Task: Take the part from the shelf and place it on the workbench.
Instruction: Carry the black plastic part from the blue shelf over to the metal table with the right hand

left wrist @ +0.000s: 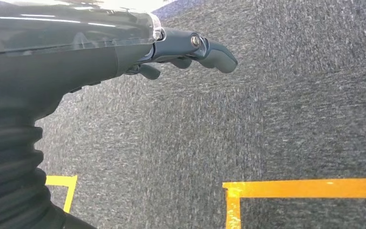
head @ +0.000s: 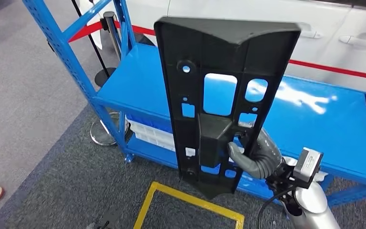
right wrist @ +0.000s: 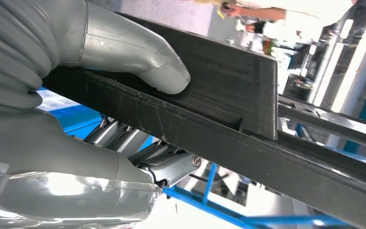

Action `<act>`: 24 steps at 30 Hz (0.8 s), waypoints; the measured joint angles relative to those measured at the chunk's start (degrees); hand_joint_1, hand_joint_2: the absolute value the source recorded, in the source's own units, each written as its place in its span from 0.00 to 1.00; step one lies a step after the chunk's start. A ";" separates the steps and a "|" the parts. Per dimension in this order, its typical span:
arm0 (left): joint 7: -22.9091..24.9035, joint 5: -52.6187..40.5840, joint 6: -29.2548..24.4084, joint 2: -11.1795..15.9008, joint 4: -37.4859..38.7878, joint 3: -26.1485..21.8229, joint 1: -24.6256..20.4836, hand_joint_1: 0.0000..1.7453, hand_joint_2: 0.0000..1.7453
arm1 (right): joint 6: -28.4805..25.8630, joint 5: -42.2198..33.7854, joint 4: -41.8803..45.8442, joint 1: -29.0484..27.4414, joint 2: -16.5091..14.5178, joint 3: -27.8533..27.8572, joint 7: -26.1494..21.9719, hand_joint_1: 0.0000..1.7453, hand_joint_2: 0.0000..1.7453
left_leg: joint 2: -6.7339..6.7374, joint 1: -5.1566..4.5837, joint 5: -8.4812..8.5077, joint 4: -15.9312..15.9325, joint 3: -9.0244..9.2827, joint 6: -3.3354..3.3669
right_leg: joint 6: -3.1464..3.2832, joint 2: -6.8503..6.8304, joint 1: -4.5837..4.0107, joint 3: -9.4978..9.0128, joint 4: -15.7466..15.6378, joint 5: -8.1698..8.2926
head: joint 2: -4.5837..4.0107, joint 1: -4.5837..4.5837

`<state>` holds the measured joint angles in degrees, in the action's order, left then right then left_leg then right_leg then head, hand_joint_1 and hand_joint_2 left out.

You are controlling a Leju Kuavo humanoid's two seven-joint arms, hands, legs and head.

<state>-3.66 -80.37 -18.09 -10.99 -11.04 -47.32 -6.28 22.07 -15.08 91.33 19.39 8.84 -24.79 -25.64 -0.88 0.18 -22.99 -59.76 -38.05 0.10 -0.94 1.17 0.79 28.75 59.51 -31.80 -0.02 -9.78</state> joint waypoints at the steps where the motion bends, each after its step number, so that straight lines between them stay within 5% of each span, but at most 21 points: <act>1: -0.07 -0.03 -0.04 -0.01 0.00 0.00 0.00 0.00 1.00 | -0.03 0.13 0.11 -0.15 -0.10 0.13 -0.01 1.00 1.00 | -0.18 -0.03 0.39 0.07 -0.05 -0.35 | 0.42 -0.12 -0.09 0.13 -0.27 0.13 | 0.00 -0.01; 4: -0.19 -0.15 -0.12 -0.01 0.00 0.00 0.17 0.00 1.00 | -0.44 0.98 0.59 -0.41 -0.52 0.38 0.02 1.00 1.00 | -0.20 0.17 -1.23 -1.68 -1.01 -1.34 | 1.92 -1.41 0.20 0.77 -0.51 1.13 | 0.00 -0.02; 7: -0.34 -0.44 -0.14 -0.04 0.00 0.00 0.23 0.00 1.00 | -0.84 1.80 1.24 -0.70 -0.92 0.64 0.03 1.00 1.00 | 0.32 0.44 -7.64 -11.15 -4.00 -2.22 | 2.67 -2.72 0.12 1.62 -0.53 1.84 | 0.00 -0.02; 9: -0.42 -0.56 -0.14 -0.08 0.00 0.00 0.33 0.00 1.00 | -1.00 2.13 1.43 -1.02 -1.03 0.86 0.03 1.00 1.00 | 0.53 0.52 -8.59 -15.12 -4.47 -2.36 | 2.72 -3.66 -0.08 2.04 -0.44 2.06 | 0.00 -0.02; 11: -0.39 -0.62 -0.13 -0.09 0.00 0.00 0.41 0.00 1.00 | -1.14 2.43 1.70 -1.23 -1.14 1.17 0.04 1.00 1.00 | 0.95 0.36 -5.99 -10.92 -1.09 -1.83 | 2.69 -4.60 -0.33 2.10 -0.38 2.11 | 0.00 -0.02; 14: -0.28 -0.83 -0.14 -0.01 0.00 0.00 0.30 0.00 1.00 | -1.40 2.81 2.32 -1.37 -1.30 1.68 0.03 1.00 1.00 | 3.65 -0.75 -3.81 -0.70 4.86 0.00 | 2.38 -6.04 -0.63 2.13 -0.45 2.19 | 0.00 -0.02; 17: -0.15 -1.09 -0.14 0.03 0.00 0.02 0.41 0.00 1.00 | -1.61 3.05 2.70 -1.71 -1.34 1.86 0.04 1.00 1.00 | 3.38 -1.23 -3.47 1.82 5.56 1.11 | 1.53 -7.40 -0.57 2.22 -0.83 2.44 | 0.00 -0.02; 19: -0.10 -1.27 -0.14 -0.08 0.00 0.04 0.45 0.00 1.00 | -1.68 3.22 3.12 -1.86 -1.36 2.10 0.02 1.00 1.00 | 2.38 -0.79 -2.60 3.28 5.90 1.66 | 1.02 -5.65 -0.46 2.67 0.12 1.44 | 0.00 0.00; 21: -0.07 -1.41 -0.14 -0.19 0.00 0.10 0.19 0.00 1.00 | -1.78 3.33 3.45 -2.15 -1.36 2.59 -0.03 1.00 1.00 | 1.36 -0.49 -2.03 4.04 5.99 1.94 | 0.64 -2.61 -0.15 5.11 5.19 -1.46 | 0.00 0.01; 23: -0.02 -1.52 -0.14 -0.21 0.01 0.23 -0.01 0.00 1.00 | -1.87 3.44 3.57 -2.77 -1.35 3.01 -0.04 1.00 1.00 | 0.09 -0.40 -1.94 3.87 5.76 2.04 | 0.26 -1.57 0.13 8.38 11.69 -3.92 | 0.00 0.01; 24: 0.01 -1.56 -0.13 -0.23 0.01 0.28 0.00 0.00 1.00 | -1.89 3.49 3.58 -3.05 -1.35 3.10 -0.04 1.00 1.00 | -0.62 -0.33 -1.97 3.62 5.66 1.97 | 0.04 -1.47 0.28 9.20 13.11 -3.76 | 0.00 0.01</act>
<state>-3.64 -81.94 -18.22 -11.23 -11.03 -47.04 -6.28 20.18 -11.58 94.91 16.34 7.49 -21.69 -25.68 -1.50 -0.15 -24.96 -56.14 -32.39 2.07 -0.90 -0.30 1.07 37.94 72.62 -35.55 -0.02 -9.77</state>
